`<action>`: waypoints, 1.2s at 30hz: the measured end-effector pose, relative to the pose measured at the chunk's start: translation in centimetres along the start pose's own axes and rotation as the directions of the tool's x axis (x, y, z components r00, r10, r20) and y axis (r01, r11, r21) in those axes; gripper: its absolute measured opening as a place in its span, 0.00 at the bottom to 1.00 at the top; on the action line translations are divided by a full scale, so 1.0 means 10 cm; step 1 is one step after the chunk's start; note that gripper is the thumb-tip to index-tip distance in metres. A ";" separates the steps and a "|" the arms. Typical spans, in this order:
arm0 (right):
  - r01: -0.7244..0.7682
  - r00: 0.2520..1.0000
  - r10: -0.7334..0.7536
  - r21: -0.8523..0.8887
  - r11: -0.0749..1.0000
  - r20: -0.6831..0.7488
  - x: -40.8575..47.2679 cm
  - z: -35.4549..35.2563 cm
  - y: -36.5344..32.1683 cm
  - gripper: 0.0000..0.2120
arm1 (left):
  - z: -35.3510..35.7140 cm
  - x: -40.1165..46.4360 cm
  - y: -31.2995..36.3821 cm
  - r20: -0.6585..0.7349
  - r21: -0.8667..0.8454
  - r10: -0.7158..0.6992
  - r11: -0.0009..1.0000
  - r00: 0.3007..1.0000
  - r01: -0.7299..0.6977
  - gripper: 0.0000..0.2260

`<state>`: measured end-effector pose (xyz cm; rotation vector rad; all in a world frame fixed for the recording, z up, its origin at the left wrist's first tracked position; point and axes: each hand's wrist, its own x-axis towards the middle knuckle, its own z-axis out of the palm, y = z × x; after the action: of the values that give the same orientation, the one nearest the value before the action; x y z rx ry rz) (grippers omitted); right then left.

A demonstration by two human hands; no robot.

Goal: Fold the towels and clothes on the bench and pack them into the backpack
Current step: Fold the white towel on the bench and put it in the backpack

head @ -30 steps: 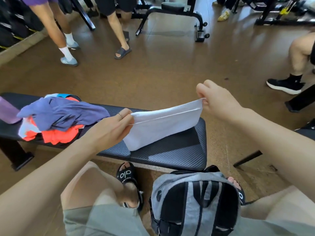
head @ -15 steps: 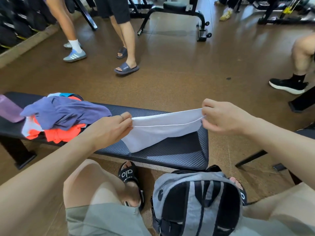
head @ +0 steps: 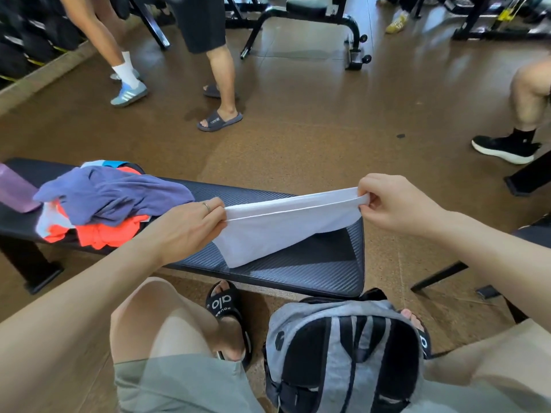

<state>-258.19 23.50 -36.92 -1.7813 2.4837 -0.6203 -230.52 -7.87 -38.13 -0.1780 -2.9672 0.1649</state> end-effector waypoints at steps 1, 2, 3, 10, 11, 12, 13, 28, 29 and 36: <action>0.012 1.000 -0.012 -0.013 1.000 0.019 0.00 0.00 -0.01 0.12 | 0.00 0.00 0.00 -0.012 -0.007 -0.002 1.000 1.000 0.002 0.16; 0.022 0.999 -0.021 -0.032 0.999 0.041 0.00 0.00 -0.02 0.13 | -0.01 -0.01 0.01 -0.025 -0.014 -0.004 1.000 1.000 0.004 0.16; 0.032 0.998 -0.028 -0.056 0.998 0.060 0.00 0.01 -0.03 0.14 | -0.01 0.00 0.02 -0.037 -0.028 -0.012 1.000 0.999 0.011 0.16; 0.107 0.994 -0.103 -0.081 0.991 0.043 -0.01 0.02 -0.08 0.17 | 0.01 -0.04 0.07 -0.090 -0.171 -0.133 0.978 0.987 0.116 0.18; 0.099 0.995 -0.097 -0.061 0.993 0.030 -0.01 -0.01 -0.08 0.17 | 0.02 -0.06 0.05 -0.086 -0.149 -0.116 0.984 0.990 0.102 0.19; 0.093 0.996 -0.093 -0.046 0.995 0.020 -0.02 -0.04 -0.08 0.16 | 0.03 -0.08 0.04 -0.076 -0.116 -0.089 0.990 0.993 0.079 0.19; 0.091 0.996 -0.091 -0.034 0.995 0.014 -0.02 -0.06 -0.09 0.16 | 0.04 -0.09 0.03 -0.062 -0.078 -0.055 0.996 0.997 0.050 0.19; -0.055 0.998 0.056 0.032 0.998 -0.031 -0.09 -0.12 -0.10 0.11 | -0.05 -0.09 0.36 -0.098 -0.387 -0.090 0.921 0.991 0.046 0.11; -0.064 0.997 0.065 0.030 0.998 -0.030 -0.09 -0.13 -0.10 0.11 | -0.05 -0.10 0.36 -0.100 -0.380 -0.092 0.924 0.991 0.047 0.11; -0.124 0.992 0.124 0.008 0.992 -0.021 -0.11 -0.15 -0.09 0.11 | -0.02 -0.16 0.29 -0.142 -0.297 -0.157 0.949 0.977 0.109 0.09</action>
<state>-257.39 24.71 -35.45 -1.6113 2.5781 -0.6421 -228.58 -5.17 -38.56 -0.0222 -2.8102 -0.2870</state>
